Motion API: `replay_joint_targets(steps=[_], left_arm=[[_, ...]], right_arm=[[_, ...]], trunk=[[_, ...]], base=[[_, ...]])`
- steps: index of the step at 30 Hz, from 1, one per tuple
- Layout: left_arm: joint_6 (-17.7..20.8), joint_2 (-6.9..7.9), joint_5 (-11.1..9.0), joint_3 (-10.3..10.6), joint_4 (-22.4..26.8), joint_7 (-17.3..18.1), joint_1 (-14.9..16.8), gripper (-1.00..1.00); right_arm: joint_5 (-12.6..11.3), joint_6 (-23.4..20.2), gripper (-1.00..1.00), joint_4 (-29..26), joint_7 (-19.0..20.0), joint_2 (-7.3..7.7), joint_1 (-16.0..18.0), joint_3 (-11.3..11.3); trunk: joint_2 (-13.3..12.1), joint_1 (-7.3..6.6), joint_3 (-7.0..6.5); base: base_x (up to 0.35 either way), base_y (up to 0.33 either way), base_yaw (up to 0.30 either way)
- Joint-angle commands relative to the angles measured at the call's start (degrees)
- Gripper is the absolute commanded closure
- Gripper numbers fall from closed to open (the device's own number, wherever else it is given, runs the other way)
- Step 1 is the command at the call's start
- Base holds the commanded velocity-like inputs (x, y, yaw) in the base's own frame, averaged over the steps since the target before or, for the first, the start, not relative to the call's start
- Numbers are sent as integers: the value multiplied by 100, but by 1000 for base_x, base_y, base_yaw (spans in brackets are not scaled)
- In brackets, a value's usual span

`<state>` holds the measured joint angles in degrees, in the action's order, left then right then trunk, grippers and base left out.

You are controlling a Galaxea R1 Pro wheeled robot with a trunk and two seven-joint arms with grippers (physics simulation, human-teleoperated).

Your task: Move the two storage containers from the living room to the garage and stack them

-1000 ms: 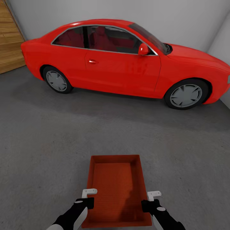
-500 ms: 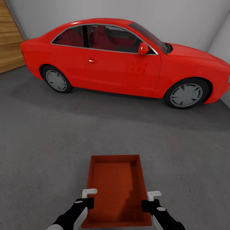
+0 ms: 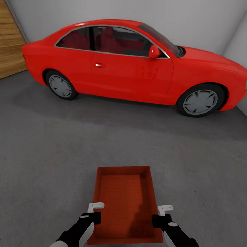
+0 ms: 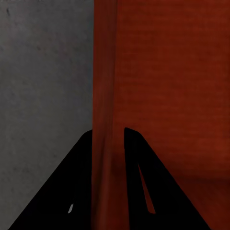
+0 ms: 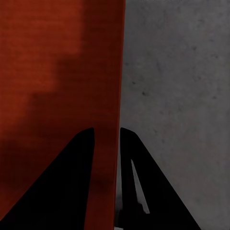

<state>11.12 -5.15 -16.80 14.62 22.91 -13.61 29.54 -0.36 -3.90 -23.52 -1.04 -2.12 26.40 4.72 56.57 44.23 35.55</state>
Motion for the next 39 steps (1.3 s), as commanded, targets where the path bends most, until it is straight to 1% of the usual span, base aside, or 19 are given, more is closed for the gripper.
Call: replay_joint_targets(steps=[1, 39], left_arm=[[35, -485, 89, -38, 302, -65, 2, 100], [31, -485, 89, -38, 302, -69, 3, 100]], right_arm=[[10, -38, 100, 4, -13, -321, -4, 2], [8, -49, 100, 4, -10, -316, -4, 2]], trunk=[[45, 23, 23], [1569, 857, 705]], base=[[0, 0, 0], [0, 0, 0]])
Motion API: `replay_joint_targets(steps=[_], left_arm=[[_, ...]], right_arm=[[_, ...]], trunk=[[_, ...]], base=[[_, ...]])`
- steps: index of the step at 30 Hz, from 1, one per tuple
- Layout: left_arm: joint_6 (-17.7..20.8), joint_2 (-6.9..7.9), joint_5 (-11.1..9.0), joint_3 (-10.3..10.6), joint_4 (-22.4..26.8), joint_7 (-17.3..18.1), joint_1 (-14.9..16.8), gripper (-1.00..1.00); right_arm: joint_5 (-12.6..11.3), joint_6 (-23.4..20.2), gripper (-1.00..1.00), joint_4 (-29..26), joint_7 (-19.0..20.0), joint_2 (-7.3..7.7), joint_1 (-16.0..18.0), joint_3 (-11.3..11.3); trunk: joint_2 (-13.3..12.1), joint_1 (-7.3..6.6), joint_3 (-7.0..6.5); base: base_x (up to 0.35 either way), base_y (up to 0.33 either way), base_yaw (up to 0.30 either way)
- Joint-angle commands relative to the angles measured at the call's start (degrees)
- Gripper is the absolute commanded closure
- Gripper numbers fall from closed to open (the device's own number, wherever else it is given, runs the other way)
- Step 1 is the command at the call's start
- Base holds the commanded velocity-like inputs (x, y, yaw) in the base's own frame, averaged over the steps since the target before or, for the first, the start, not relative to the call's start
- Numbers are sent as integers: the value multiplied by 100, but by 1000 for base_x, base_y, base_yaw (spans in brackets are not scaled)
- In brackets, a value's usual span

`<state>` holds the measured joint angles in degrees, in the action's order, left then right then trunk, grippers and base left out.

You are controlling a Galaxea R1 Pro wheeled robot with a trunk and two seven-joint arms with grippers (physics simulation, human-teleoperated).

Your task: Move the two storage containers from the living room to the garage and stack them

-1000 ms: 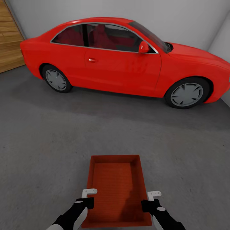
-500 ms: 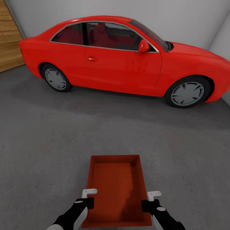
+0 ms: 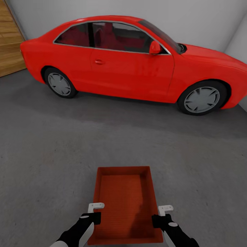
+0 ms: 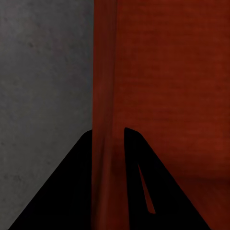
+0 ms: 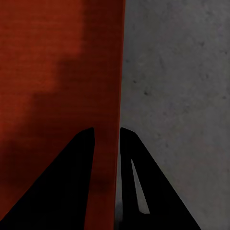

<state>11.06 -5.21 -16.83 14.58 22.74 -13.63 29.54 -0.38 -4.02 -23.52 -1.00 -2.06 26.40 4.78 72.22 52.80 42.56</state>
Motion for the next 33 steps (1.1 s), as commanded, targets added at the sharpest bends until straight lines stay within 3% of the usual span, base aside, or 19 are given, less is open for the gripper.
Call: replay_joint_targets(steps=[1, 9, 33], left_arm=[[37, -478, 93, -34, 318, -66, 5, 100], [37, -478, 93, -34, 318, -69, 0, 100], [37, -478, 93, -34, 318, -69, 0, 100]], right_arm=[[8, -37, 100, 5, -14, -322, -3, -4], [12, -55, 100, 5, -13, -321, -3, -4], [12, -57, 100, 6, -25, -321, -3, -4]], trunk=[[44, 22, 23], [365, 198, 166], [365, 198, 166]], base=[[0, 0, 0], [0, 0, 0], [0, 0, 0]])
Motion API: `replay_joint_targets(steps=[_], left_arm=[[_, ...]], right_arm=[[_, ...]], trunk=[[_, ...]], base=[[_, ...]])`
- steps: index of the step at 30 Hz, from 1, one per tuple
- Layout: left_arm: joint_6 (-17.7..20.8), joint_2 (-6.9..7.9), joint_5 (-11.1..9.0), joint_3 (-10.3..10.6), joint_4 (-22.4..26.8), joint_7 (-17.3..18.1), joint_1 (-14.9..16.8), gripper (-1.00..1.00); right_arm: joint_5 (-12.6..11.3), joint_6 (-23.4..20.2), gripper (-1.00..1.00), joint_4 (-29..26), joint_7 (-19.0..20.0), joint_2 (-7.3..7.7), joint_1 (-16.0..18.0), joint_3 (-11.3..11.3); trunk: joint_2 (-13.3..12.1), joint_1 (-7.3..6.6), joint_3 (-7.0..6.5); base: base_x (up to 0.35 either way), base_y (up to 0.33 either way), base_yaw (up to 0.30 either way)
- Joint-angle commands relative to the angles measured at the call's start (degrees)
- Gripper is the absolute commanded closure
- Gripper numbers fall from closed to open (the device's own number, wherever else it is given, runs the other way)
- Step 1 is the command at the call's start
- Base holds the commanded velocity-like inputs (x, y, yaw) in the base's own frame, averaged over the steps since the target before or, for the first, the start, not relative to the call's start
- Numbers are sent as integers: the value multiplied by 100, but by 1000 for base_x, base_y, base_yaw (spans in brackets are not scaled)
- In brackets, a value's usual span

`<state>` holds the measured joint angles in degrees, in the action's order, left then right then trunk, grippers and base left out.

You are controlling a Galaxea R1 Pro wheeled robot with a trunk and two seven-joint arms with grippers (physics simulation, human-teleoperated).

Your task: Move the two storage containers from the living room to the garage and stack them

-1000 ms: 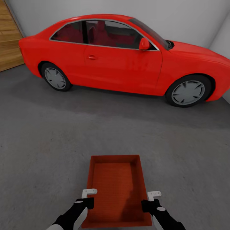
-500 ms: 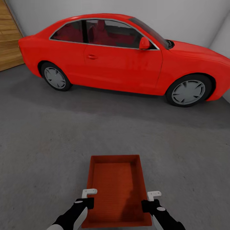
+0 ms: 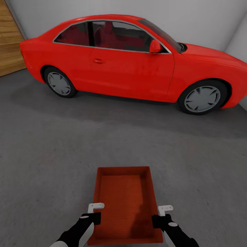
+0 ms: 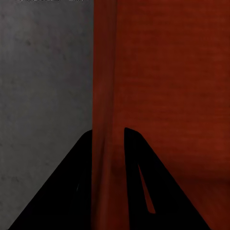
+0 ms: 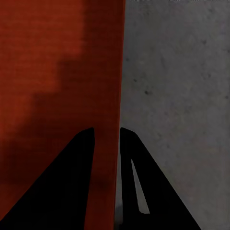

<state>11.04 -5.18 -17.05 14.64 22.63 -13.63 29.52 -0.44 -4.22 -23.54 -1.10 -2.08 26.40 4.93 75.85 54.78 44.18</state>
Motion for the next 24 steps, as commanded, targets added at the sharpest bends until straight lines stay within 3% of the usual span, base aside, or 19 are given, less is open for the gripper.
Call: replay_joint_targets(steps=[1, 12, 20, 24], left_arm=[[38, -482, 114, -40, 330, -69, 4, 100], [38, -482, 114, -40, 328, -69, 6, 100], [38, -482, 114, -41, 330, -69, 4, 100], [38, -482, 114, -46, 330, -69, 3, 100]], right_arm=[[18, -30, 100, 6, -14, -320, -4, -18], [18, -17, 100, 7, -1, -320, -4, -18], [18, -17, 100, 7, 4, -320, -4, -18], [18, -17, 100, 7, 5, -320, -4, -18]], trunk=[[2, 0, 4], [443, 241, 202], [443, 241, 202], [604, 329, 274]], base=[[0, 0, 0], [0, 0, 0], [0, 0, 0], [0, 0, 0]])
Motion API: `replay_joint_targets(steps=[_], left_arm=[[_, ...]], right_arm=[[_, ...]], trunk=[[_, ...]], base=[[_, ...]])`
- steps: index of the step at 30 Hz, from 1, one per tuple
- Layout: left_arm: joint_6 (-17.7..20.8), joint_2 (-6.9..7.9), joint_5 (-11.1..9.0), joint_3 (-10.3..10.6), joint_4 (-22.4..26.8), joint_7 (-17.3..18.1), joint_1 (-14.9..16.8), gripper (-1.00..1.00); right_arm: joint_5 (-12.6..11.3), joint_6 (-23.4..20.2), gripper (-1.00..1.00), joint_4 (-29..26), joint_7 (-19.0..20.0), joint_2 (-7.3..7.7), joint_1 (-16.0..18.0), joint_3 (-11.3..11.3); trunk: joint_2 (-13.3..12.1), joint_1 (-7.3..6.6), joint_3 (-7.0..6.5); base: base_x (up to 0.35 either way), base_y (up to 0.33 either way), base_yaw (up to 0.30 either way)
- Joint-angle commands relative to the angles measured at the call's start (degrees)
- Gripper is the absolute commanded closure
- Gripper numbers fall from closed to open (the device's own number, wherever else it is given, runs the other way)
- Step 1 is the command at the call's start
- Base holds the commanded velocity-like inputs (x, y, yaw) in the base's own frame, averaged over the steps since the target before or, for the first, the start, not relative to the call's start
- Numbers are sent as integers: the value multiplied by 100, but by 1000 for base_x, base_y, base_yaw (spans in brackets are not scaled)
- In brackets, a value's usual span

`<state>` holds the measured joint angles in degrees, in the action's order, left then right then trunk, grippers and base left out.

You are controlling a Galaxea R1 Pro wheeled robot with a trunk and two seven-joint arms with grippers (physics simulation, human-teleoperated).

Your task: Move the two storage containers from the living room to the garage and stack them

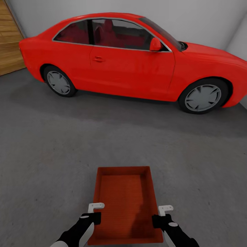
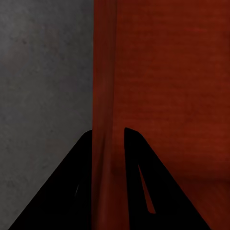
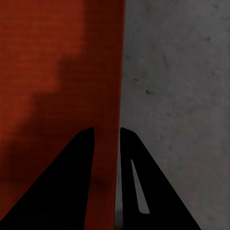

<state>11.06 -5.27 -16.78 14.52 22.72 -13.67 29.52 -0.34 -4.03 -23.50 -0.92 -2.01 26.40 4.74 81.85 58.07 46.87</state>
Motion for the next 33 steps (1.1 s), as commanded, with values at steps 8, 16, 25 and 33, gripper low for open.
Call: replay_joint_targets(steps=[8, 16, 25, 33], left_arm=[[37, -472, 87, -34, 320, -65, 1, 100], [37, -472, 87, -31, 320, -65, 5, 100], [37, -472, 87, -33, 319, -65, 6, 100], [37, -472, 87, -30, 318, -64, 4, 100]], right_arm=[[8, -36, 100, 3, -13, -326, -3, 0], [8, -44, 100, 3, -13, -326, -3, 0], [8, -45, 100, 3, -13, -326, -3, 0], [8, -53, 100, 3, -6, -326, -3, 0]], trunk=[[324, 176, 148], [645, 352, 292], [1006, 549, 453], [1327, 725, 597]], base=[[0, 0, 0], [0, 0, 0], [0, 0, 0], [0, 0, 0]])
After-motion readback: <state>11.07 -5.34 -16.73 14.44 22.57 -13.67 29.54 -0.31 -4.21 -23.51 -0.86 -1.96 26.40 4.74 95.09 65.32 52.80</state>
